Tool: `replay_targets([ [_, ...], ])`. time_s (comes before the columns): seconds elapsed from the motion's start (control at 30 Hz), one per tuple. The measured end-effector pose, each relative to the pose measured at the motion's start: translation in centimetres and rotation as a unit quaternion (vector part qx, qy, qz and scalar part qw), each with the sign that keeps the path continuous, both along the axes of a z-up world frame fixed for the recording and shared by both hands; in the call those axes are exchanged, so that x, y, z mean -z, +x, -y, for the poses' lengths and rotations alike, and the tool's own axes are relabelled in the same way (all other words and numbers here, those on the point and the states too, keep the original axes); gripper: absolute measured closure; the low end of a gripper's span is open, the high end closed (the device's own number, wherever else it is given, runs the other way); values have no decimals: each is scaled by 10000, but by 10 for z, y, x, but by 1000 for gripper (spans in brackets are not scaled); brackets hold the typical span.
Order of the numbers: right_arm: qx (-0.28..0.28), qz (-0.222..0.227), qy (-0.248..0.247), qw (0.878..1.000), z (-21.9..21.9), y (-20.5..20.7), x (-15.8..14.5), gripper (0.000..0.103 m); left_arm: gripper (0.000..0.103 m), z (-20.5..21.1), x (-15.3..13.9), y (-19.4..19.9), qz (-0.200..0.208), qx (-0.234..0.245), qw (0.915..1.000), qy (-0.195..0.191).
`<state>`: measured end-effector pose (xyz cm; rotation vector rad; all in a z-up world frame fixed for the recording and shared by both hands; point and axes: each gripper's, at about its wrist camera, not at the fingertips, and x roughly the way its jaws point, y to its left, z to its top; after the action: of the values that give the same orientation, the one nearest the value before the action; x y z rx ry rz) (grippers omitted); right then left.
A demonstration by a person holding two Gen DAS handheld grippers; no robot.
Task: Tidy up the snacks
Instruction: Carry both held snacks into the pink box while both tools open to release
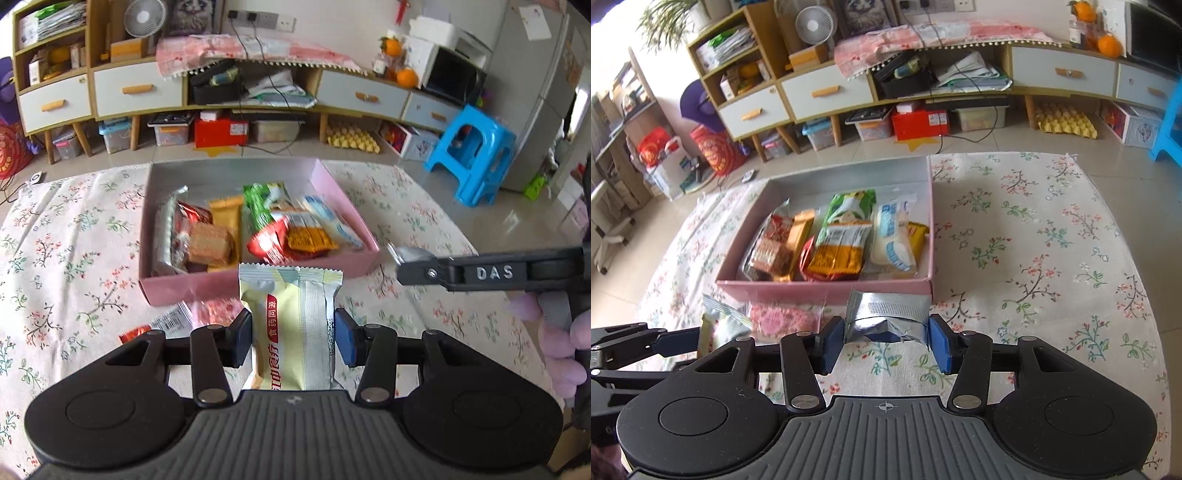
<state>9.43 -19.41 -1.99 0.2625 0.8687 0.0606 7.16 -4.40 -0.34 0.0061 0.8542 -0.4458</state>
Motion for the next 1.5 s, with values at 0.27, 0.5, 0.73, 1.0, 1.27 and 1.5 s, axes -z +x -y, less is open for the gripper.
replay_targets([
  [0.27, 256, 234, 491, 9982, 14, 8, -3, 55, 60, -6, 0, 27, 196, -348, 9989, -252],
  [0.5, 352, 473, 836, 9948, 9, 29, 1, 55, 60, -9, 5, 53, 463, -734, 9955, -369],
  [0.73, 445, 580, 1142, 9908, 2, 56, 10, 55, 60, -12, 11, 72, 575, -1178, 9904, -441],
  [1.0, 433, 622, 1268, 9890, -9, 77, 20, 55, 60, -21, 23, 86, 569, -1448, 9873, -325],
  [1.27, 474, 502, 1289, 9892, -14, 85, 31, 55, 59, -29, 26, 90, 471, -1560, 9855, -473],
  [1.5, 525, 474, 1364, 9881, -14, 87, 34, 54, 58, -33, 26, 95, 476, -1613, 9841, -562],
])
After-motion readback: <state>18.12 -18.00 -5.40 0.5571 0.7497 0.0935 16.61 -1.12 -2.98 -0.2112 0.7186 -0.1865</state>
